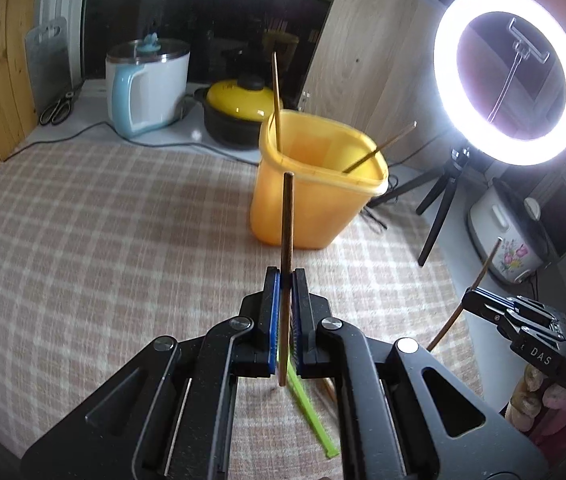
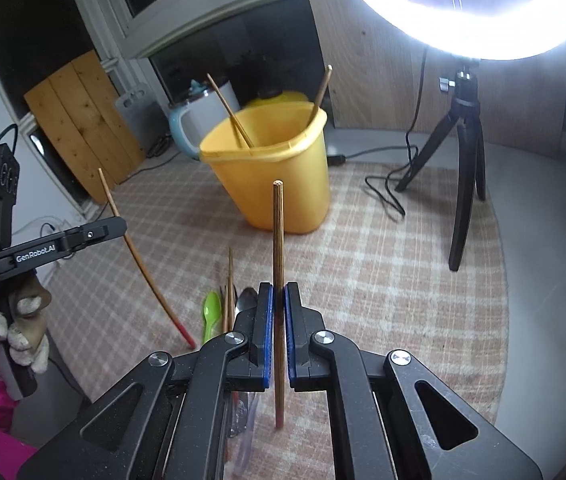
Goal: Organize utensils
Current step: 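Lift the chopstick with the right tool and carry it over the container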
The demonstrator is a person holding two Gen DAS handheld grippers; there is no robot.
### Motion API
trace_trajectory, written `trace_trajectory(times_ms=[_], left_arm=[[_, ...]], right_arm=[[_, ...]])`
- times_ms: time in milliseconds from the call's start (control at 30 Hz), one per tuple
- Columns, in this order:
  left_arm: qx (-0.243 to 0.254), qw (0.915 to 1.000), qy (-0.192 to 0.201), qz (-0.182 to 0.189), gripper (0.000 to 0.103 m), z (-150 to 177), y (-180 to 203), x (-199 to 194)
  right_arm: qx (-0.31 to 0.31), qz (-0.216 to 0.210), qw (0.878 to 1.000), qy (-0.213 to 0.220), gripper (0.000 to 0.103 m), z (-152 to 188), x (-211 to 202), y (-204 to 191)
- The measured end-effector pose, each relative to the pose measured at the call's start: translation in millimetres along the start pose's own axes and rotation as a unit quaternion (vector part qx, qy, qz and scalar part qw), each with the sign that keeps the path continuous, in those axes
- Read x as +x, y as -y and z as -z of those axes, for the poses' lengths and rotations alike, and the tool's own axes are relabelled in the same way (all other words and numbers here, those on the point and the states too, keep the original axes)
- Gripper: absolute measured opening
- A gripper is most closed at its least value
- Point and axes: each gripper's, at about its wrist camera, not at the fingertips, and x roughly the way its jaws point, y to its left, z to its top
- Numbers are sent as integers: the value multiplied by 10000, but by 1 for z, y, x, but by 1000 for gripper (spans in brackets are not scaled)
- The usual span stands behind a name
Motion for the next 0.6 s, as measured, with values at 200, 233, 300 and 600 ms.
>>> trace_trajectory(times_ms=[200,233,300,600], left_arm=[[46,9995,291,85,3,-20,3,-10],[52,9994,339,104,3,-24,4,-12],[60,9989,438,140,3,-33,5,-15],[-38,9947,1000,242,3,-76,2,-32]], right_arm=[[-114,58,9992,384,4,-15,-9,-10],[-123,57,9989,453,4,-19,-11,-12],[-113,29,9984,555,4,-26,-14,-14],[-240,-30,9941,1062,4,-64,-29,-26]])
